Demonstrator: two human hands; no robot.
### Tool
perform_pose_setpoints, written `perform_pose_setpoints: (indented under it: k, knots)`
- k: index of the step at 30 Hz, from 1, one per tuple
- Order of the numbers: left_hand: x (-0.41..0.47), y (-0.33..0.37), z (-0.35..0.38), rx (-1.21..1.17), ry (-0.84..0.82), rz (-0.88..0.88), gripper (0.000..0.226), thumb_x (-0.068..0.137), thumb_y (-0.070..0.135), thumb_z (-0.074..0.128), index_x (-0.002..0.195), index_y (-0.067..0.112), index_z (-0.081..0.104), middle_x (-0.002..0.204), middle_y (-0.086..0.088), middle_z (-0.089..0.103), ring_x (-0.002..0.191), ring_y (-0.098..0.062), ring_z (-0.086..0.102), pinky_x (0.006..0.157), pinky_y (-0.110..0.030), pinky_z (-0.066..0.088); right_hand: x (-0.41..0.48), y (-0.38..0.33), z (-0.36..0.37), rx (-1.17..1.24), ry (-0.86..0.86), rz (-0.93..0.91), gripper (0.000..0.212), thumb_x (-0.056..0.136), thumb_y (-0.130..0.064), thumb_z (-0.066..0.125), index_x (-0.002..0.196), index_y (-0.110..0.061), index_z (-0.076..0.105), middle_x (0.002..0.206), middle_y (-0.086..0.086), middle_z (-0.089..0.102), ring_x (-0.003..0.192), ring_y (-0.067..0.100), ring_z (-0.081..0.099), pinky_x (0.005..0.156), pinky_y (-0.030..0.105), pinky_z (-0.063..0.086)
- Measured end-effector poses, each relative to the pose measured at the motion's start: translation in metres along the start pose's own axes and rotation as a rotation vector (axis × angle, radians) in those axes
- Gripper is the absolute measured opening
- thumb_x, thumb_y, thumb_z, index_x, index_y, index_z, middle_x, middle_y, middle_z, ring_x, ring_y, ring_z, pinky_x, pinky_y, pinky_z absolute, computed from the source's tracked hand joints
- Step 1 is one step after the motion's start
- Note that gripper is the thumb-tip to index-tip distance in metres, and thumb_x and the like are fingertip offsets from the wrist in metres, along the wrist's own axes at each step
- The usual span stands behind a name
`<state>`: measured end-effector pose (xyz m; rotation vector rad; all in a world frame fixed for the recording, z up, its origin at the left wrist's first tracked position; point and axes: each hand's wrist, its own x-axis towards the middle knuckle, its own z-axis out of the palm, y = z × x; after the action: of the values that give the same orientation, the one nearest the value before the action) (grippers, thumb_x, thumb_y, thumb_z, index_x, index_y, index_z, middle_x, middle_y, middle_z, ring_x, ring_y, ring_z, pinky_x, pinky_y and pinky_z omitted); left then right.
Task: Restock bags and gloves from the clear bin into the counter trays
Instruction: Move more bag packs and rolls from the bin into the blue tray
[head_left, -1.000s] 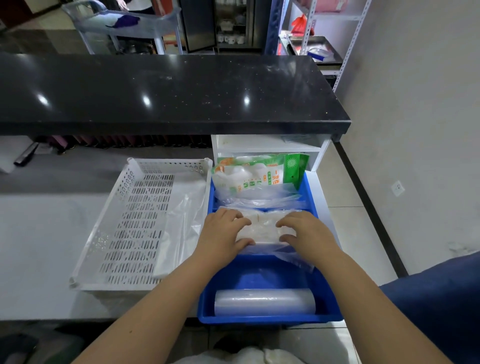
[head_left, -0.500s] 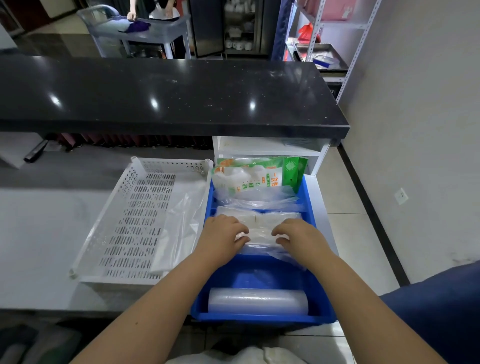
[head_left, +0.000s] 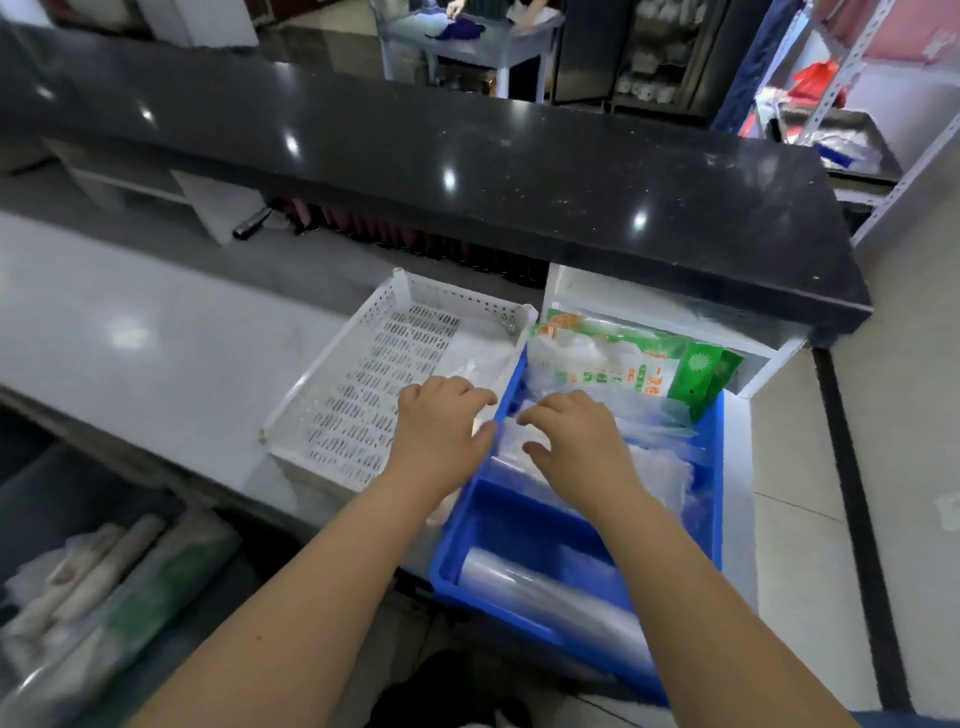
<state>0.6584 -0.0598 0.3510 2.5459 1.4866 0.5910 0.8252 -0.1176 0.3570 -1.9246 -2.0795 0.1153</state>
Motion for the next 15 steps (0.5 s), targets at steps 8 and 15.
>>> perform_pose_setpoints:
  k: [8, 15]
  knots:
    - [-0.082, -0.130, -0.080, 0.119, 0.130, -0.396, 0.031, 0.083, 0.036, 0.063, 0.113, 0.028, 0.066, 0.113, 0.003, 0.064, 0.107, -0.023, 0.054, 0.090, -0.039, 0.034, 0.056, -0.134, 0.033, 0.038, -0.066, -0.366, 0.034, 0.082, -0.027, 0.067, 0.116, -0.023, 0.063, 0.115, -0.001, 0.063, 0.108, 0.028, 0.051, 0.086, 0.038, 0.036]
    - [-0.191, -0.265, -0.153, 0.202, 0.229, -0.664, 0.033, 0.079, 0.038, 0.062, 0.111, 0.030, 0.066, 0.109, 0.004, 0.065, 0.106, -0.024, 0.054, 0.088, -0.042, 0.038, 0.093, -0.302, 0.088, 0.087, -0.131, -0.620, 0.032, 0.086, -0.027, 0.060, 0.118, -0.026, 0.061, 0.118, -0.004, 0.060, 0.111, 0.024, 0.048, 0.091, 0.037, 0.036]
